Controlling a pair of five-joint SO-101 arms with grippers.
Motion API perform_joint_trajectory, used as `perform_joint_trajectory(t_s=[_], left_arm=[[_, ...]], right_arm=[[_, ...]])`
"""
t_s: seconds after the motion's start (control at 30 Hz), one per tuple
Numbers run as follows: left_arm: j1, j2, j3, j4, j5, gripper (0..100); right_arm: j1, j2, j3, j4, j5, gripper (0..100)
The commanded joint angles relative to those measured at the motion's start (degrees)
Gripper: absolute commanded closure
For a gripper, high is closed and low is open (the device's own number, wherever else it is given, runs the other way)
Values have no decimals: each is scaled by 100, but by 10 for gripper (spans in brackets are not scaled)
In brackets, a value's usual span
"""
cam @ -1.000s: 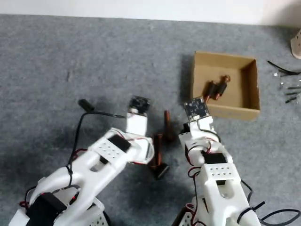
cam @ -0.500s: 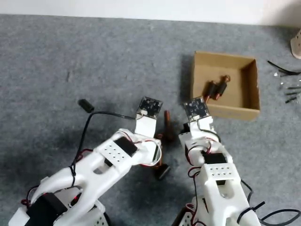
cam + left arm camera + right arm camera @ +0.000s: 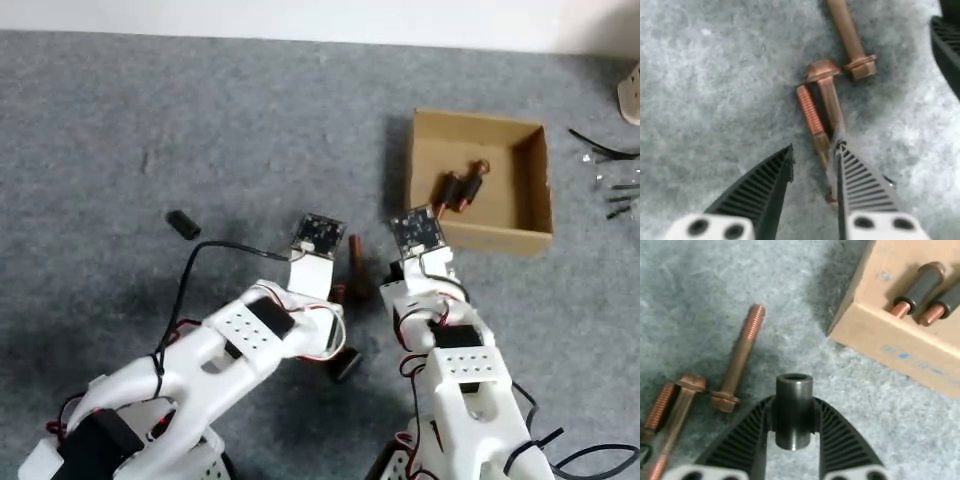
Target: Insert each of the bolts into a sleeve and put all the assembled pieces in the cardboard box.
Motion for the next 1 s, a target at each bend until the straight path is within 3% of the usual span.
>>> perform_joint_trajectory(t_s=[0.0, 0.5, 0.7, 0.97], left_arm=[[-180, -75, 22, -79, 35, 860], [-127, -4, 251, -105, 44, 864], [-409, 1103, -312, -158, 44, 864], [-549, 2000, -1191, 695, 26, 877]], right_arm=[[66, -127, -66, -224, -26, 994], [66, -127, -57, -224, -26, 994], [66, -127, -48, -224, -26, 994], [66, -127, -48, -224, -26, 994]])
